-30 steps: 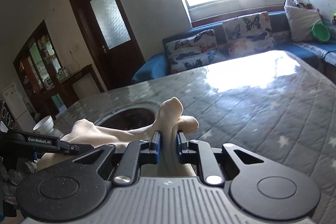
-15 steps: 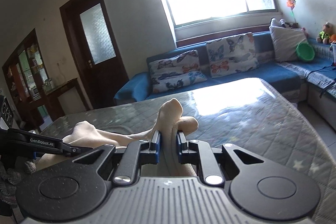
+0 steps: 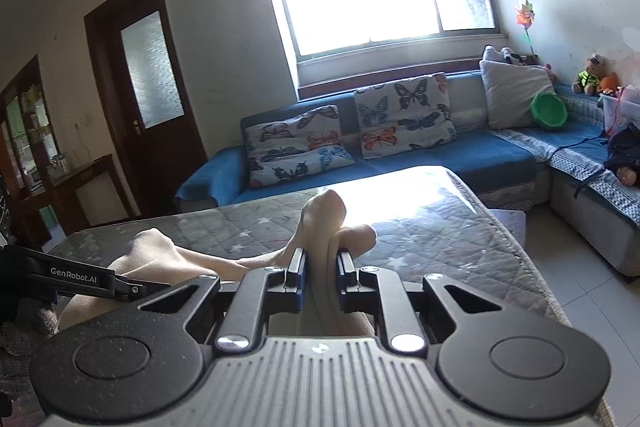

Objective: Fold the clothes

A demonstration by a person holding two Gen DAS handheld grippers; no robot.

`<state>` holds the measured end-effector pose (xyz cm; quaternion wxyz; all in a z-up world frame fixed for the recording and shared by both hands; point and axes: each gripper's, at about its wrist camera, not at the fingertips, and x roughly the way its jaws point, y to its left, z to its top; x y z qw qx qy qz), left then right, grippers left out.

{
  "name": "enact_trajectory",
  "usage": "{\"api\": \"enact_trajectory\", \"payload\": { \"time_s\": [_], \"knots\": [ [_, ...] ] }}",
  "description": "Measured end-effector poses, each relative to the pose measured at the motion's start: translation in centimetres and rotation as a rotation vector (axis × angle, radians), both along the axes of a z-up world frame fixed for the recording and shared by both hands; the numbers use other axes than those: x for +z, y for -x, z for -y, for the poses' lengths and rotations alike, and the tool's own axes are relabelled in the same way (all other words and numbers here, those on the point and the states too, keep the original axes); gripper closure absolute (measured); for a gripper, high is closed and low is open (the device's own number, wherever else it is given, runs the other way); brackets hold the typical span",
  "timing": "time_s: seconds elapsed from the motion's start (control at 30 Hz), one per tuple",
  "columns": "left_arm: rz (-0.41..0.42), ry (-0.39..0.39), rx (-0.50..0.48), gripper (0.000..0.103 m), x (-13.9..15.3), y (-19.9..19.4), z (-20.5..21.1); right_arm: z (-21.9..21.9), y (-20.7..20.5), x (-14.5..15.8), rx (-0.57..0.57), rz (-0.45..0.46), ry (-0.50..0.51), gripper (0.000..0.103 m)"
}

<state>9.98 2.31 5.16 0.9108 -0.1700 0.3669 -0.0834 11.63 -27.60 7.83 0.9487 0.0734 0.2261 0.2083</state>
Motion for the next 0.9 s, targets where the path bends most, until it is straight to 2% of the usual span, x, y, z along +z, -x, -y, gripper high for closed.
{"api": "enact_trajectory", "payload": {
  "time_s": [0.4, 0.9],
  "knots": [
    [-0.046, -0.010, -0.032, 0.084, -2.2, -2.5, 2.2, 2.6, -1.9, -1.9, -0.061, -0.046, 0.011, 0.089],
    [-0.053, -0.030, -0.044, 0.084, -2.6, -3.7, 3.0, 3.1, -3.1, -3.3, -0.082, -0.065, 0.004, 0.089]
  ]
}}
